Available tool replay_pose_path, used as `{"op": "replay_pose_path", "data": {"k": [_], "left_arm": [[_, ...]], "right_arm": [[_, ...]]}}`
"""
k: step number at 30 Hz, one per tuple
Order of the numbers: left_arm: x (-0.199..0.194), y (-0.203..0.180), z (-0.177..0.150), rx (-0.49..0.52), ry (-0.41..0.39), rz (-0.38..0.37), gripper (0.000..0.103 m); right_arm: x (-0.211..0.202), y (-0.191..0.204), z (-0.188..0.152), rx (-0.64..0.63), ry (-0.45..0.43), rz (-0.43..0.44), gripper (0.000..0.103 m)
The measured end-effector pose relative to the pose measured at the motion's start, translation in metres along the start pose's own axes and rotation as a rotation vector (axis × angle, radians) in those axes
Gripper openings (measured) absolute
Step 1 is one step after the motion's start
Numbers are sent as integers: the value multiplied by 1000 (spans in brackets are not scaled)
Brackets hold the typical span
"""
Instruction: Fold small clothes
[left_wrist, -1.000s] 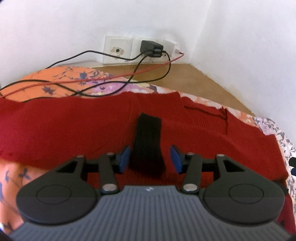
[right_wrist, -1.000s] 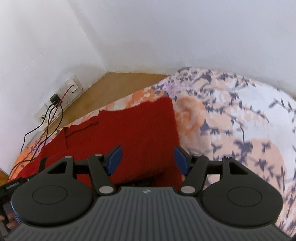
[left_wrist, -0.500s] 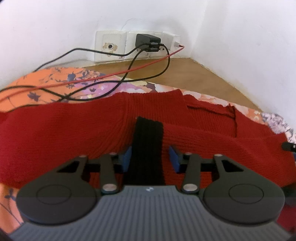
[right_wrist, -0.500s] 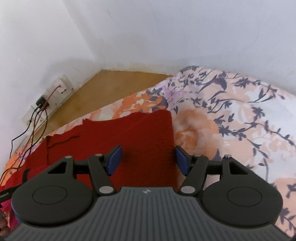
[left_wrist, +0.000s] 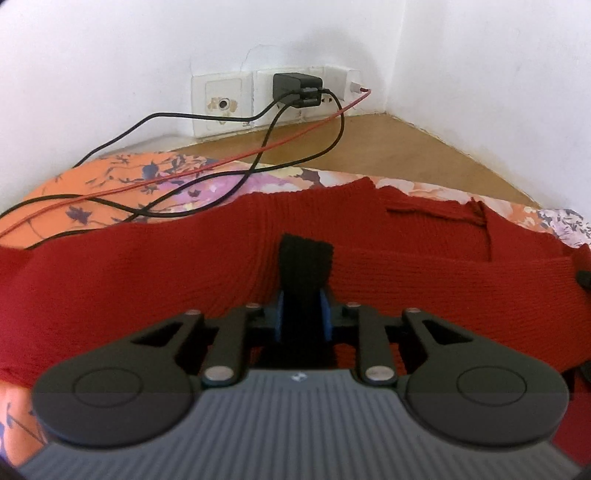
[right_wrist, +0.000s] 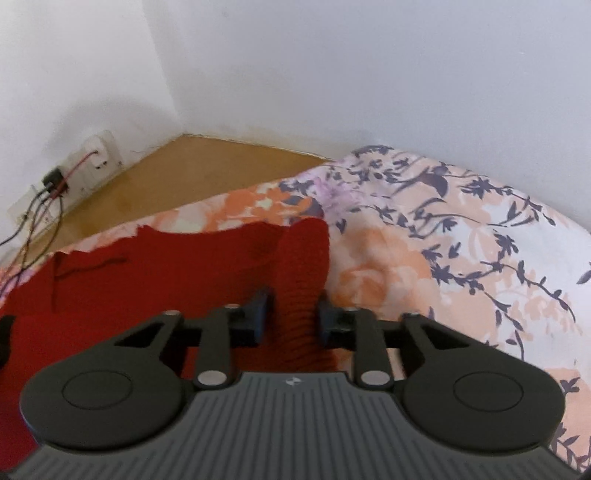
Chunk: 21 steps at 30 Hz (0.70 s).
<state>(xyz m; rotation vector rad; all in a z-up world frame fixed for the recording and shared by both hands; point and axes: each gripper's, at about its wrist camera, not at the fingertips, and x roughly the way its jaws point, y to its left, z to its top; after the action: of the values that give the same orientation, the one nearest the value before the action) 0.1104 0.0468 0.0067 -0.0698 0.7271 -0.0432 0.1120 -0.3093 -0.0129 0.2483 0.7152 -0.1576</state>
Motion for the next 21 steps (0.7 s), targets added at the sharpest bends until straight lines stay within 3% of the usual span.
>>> {"op": "replay_pose_path", "data": {"k": [6,21], "left_arm": [[-8,5,1,-33,34,-10,39],[-79,58,1,-113,105,-43,45]], "right_arm": [[-12,-5,3,18,20,3,66],[-106,28,-10,29,28,171,78]]}}
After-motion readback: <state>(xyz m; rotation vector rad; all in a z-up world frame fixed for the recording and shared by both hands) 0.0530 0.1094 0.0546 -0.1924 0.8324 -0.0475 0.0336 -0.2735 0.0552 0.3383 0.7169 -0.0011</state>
